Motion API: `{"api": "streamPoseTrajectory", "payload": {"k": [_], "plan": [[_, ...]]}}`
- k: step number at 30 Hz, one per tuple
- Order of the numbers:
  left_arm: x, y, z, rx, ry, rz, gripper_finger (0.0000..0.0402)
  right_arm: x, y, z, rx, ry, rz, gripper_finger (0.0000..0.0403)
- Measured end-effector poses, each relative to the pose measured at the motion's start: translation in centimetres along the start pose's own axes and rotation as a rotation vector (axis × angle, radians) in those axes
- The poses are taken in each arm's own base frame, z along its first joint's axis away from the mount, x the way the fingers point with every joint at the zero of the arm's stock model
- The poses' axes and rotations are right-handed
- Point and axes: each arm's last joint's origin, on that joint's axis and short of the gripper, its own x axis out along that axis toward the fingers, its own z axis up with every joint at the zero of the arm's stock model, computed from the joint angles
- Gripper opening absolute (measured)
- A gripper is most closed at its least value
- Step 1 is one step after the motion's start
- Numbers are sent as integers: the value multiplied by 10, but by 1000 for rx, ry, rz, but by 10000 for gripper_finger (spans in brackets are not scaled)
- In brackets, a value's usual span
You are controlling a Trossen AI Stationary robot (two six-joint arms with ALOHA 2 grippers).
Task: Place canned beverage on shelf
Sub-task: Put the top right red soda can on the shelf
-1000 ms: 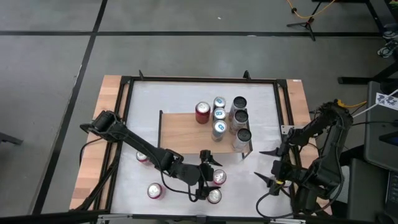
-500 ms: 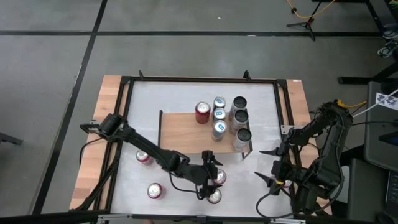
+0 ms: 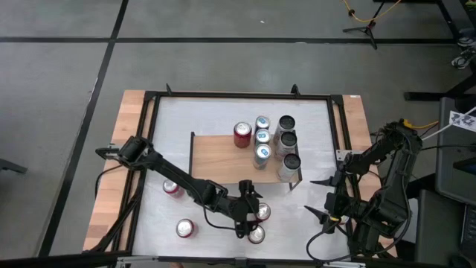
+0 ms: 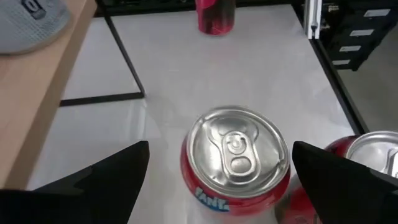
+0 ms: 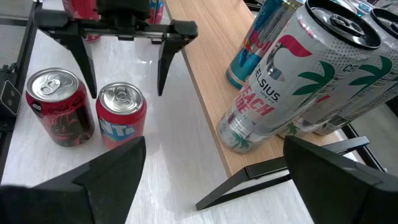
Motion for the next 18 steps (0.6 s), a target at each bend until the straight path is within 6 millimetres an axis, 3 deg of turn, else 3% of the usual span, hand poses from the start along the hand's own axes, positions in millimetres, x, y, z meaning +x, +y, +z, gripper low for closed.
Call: {"api": "streamPoseTrajectory", "payload": {"k": [18], "plan": [[20, 0, -13, -2, 33, -31, 389, 0, 0, 0, 4, -1, 2, 370]]}}
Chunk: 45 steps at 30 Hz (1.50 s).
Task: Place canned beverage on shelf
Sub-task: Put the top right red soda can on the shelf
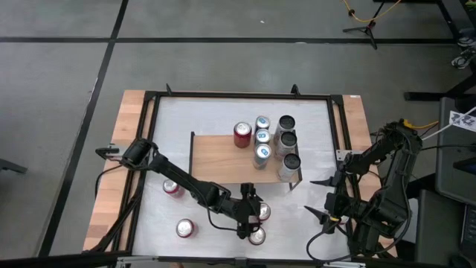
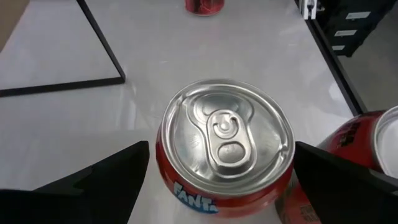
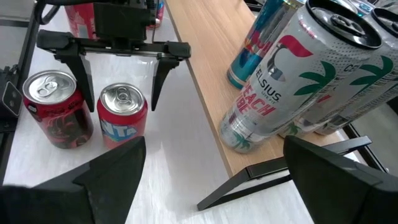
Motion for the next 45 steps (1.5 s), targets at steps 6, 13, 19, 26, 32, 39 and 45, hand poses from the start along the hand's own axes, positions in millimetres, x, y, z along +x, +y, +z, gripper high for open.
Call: {"api": "streamPoseTrajectory", "payload": {"k": [6, 13, 19, 26, 32, 39, 45], "plan": [[1, 0, 1, -4, -11, 1, 389, 0, 0, 0, 0, 0, 0, 370], [1, 0, 2, -9, -26, 2, 361, 0, 0, 0, -1, 0, 0, 370], [1, 0, 2, -9, -26, 2, 311, 0, 0, 0, -1, 0, 0, 370], [1, 0, 2, -7, -22, -23, 284, 0, 0, 0, -1, 1, 0, 370], [-4, 2, 6, -10, -20, -38, 282, 0, 0, 0, -1, 0, 0, 370], [-12, 4, 27, -28, -59, -59, 281, 0, 0, 0, 1, 0, 1, 370], [-22, 9, 50, -22, -29, -41, 280, 0, 1, 0, 2, 0, 2, 370]]}}
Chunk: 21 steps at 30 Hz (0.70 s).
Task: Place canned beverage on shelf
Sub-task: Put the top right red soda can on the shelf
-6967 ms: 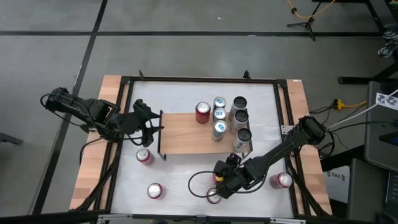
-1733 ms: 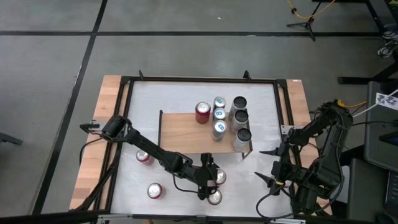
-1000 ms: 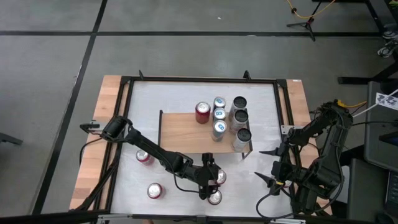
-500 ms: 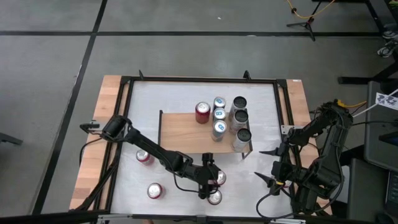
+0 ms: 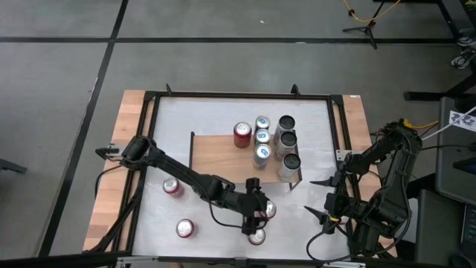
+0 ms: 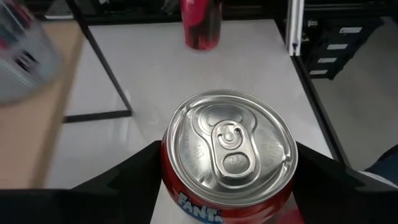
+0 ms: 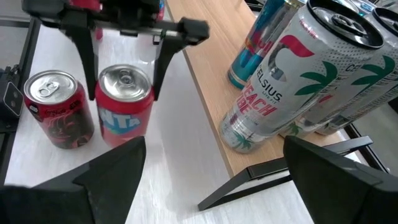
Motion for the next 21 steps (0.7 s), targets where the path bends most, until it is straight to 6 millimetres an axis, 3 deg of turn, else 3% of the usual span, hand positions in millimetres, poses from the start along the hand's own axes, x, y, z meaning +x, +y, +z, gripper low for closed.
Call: {"api": "streamPoseTrajectory", "payload": {"k": [13, 21], "plan": [[-35, -5, 55, 35, -8, -95, 280, 0, 0, 0, 0, 0, 0, 370], [-55, -5, 72, 129, -1, -145, 279, 0, 0, 0, 1, 0, 0, 370]]}}
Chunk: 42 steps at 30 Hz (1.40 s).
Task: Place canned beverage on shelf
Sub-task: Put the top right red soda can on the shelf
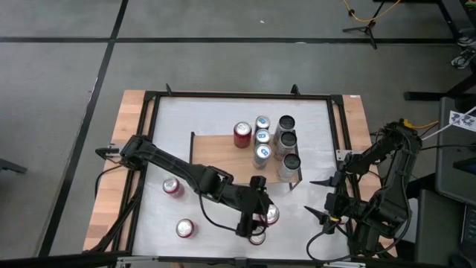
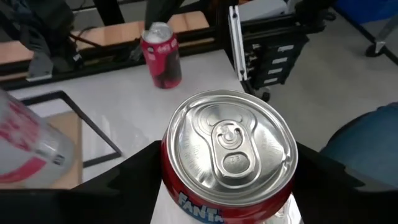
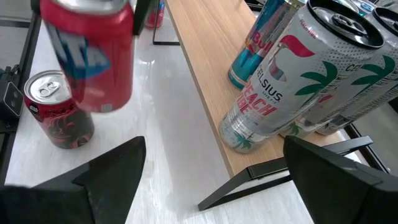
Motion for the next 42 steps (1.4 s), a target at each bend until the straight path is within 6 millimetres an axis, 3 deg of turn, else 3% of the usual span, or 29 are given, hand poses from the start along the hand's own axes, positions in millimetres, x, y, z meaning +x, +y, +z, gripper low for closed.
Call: {"api": "streamPoseTrajectory", "payload": {"k": [5, 11, 19, 25, 32, 42], "plan": [[-32, 1, 12, 16, -15, 12, 279, 0, 0, 0, 1, 0, 0, 370], [-92, 7, 21, 25, -17, 88, 279, 0, 0, 0, 2, 0, 0, 370], [-162, 21, 18, 65, 34, 214, 279, 0, 0, 0, 2, 1, 1, 370], [-175, 32, 6, 96, 64, 237, 279, 0, 1, 0, 8, -1, 4, 370], [-163, 49, -32, 65, 144, 246, 279, 0, 2, 1, 27, -6, 16, 370], [-176, 79, -74, -14, 57, 248, 279, 0, 3, 1, 35, -9, 21, 370]]}}
